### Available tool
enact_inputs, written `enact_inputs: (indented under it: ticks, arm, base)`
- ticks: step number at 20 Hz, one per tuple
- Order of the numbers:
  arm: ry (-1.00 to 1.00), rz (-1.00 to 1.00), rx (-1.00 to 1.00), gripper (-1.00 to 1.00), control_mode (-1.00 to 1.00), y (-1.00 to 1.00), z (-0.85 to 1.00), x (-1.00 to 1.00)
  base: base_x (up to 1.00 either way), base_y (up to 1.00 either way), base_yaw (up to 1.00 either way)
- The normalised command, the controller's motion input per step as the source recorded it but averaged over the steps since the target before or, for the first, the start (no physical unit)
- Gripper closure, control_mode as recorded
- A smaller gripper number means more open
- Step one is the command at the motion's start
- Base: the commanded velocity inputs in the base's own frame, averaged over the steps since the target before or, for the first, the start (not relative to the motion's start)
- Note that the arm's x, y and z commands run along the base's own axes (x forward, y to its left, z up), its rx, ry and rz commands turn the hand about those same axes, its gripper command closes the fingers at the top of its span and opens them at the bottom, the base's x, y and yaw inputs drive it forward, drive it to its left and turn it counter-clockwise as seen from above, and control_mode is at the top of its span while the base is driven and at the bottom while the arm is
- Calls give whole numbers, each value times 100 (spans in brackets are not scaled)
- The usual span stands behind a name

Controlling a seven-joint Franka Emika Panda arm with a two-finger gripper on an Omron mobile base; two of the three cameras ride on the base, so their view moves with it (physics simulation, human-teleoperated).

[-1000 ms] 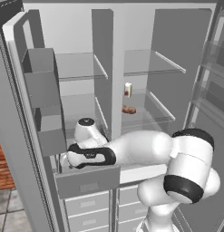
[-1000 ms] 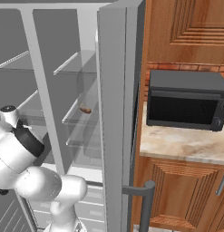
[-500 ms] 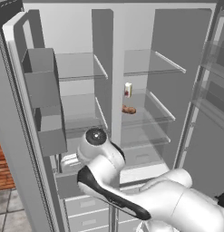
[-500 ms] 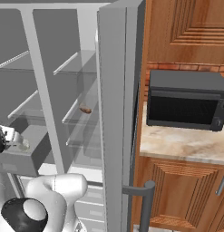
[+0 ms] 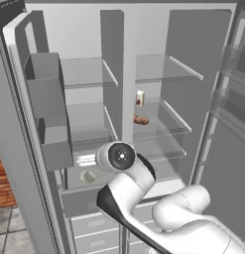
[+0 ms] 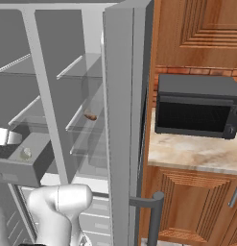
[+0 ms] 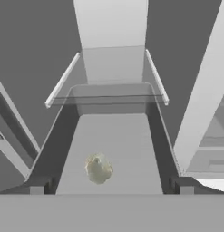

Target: Take the potato and garlic from the fridge shelf and place them in the freezer drawer to begin freezing them.

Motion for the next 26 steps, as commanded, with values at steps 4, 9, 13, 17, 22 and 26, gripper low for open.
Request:
enact_inputs:
  ticks: [4,9,13,17,22,26]
  arm:
    - [0,-7,16,-100,-100,-72,100,-81]
    - [0,0,11,-100,-100,-83,89,-100]
    - [0,0,5,-100,-100,-94,43,-88]
    - [5,1,14,-100,-100,-100,3,-19]
    - [11,14,5,-100,-100,-82,6,2]
    - [26,23,-13,-100,-100,-6,0,14]
  base:
    - [0,0,0]
    - [0,0,0]
    - [0,0,0]
    - [0,0,0]
    - [0,0,0]
    - [0,0,0]
